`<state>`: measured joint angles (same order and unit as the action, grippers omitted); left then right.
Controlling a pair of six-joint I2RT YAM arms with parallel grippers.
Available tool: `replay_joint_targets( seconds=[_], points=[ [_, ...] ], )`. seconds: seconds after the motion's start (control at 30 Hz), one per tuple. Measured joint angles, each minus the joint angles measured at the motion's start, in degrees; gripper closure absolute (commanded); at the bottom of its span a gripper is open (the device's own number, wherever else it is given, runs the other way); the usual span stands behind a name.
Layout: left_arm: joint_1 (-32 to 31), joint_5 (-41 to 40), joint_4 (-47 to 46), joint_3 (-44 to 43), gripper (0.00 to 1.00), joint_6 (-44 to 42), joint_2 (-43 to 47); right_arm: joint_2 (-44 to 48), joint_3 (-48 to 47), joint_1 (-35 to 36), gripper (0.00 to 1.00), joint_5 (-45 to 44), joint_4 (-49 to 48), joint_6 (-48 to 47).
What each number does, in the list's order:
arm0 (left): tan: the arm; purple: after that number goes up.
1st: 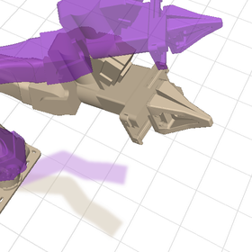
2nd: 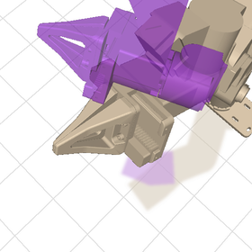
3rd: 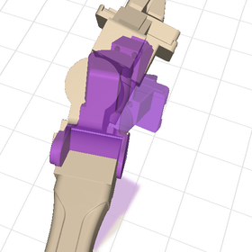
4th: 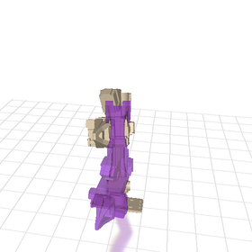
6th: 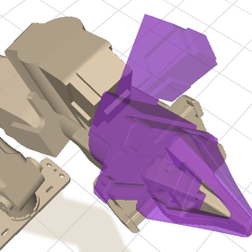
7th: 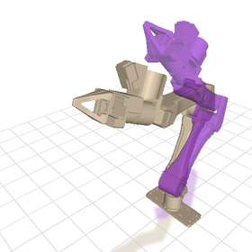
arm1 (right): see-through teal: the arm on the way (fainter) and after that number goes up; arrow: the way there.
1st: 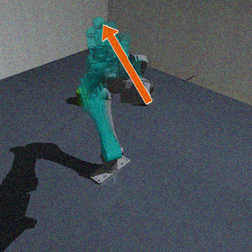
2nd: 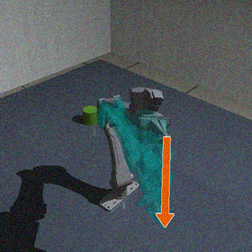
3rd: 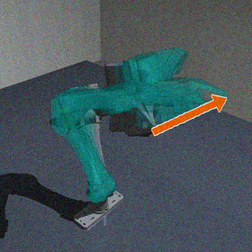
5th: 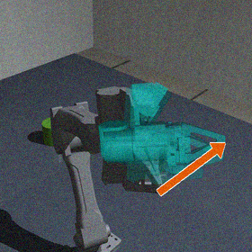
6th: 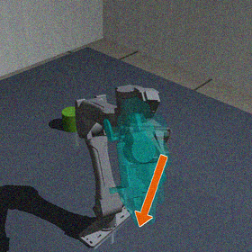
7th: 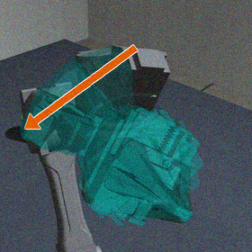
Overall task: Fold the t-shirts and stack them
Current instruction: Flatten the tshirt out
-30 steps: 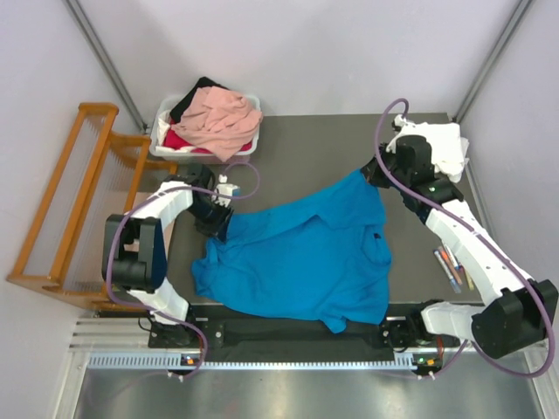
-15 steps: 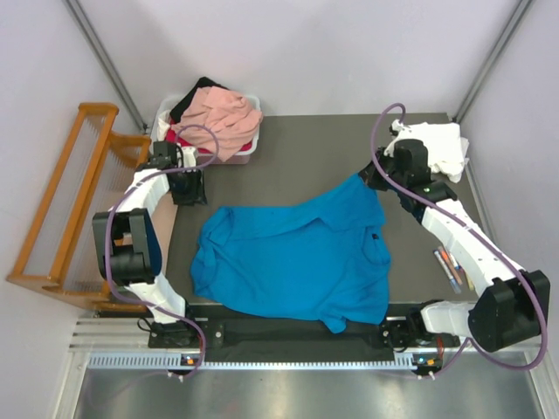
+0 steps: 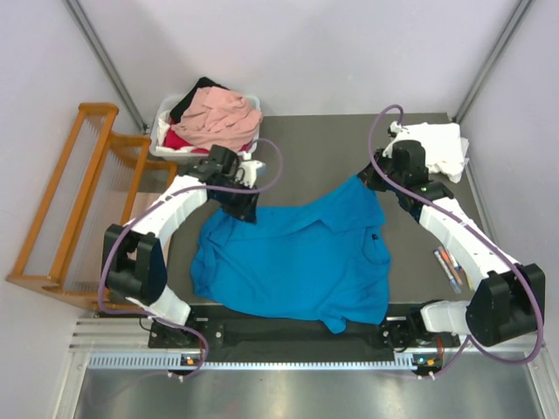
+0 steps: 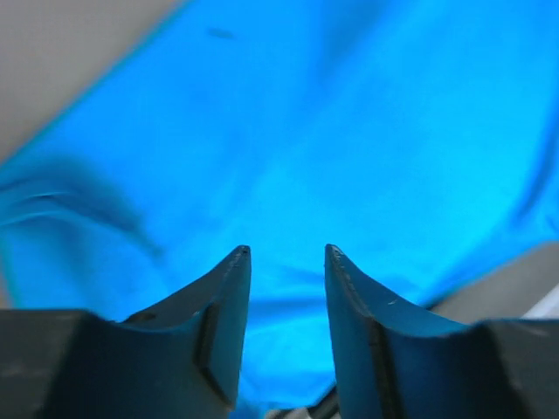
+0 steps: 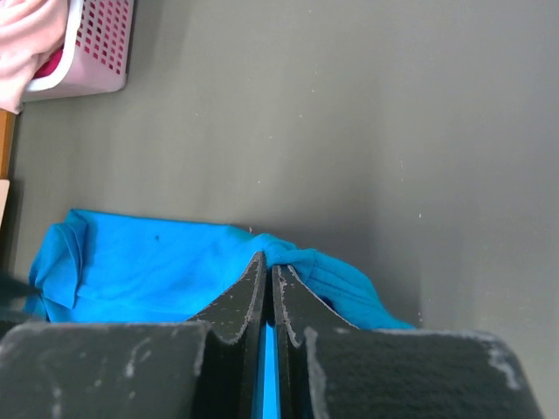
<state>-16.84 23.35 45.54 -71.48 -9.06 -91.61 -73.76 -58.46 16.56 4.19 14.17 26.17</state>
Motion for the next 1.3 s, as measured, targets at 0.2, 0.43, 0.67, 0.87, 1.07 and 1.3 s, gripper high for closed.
replay_joint_targets(
  seconds=[0.2,0.43,0.67,0.87,1.07,1.3],
  points=[
    [-2.0,0.5,1.1,4.0,0.69,-0.6,-0.5,0.0,1.0,0.0,1.00,0.2,-0.2,0.0],
    [3.2,-2.3,0.8,8.0,0.76,0.6,-3.0,0.9,1.9,-0.3,1.00,0.2,0.0,-0.2],
    [4.9,-4.5,-2.3,8.0,0.75,1.3,-5.9,1.0,2.4,-0.4,1.00,0.4,-0.1,-0.1],
    [5.0,-3.1,-3.4,7.4,0.76,2.2,-11.2,1.3,2.6,-0.6,1.00,0.5,0.0,-0.1],
    [6.4,-3.2,-4.0,6.8,0.78,2.8,-11.3,1.4,2.6,-0.6,1.00,0.7,-0.1,-0.1],
    [14.5,-3.3,-4.0,3.7,0.79,2.6,-11.3,1.4,2.6,-0.6,1.00,0.7,-0.1,-0.1]
  ],
)
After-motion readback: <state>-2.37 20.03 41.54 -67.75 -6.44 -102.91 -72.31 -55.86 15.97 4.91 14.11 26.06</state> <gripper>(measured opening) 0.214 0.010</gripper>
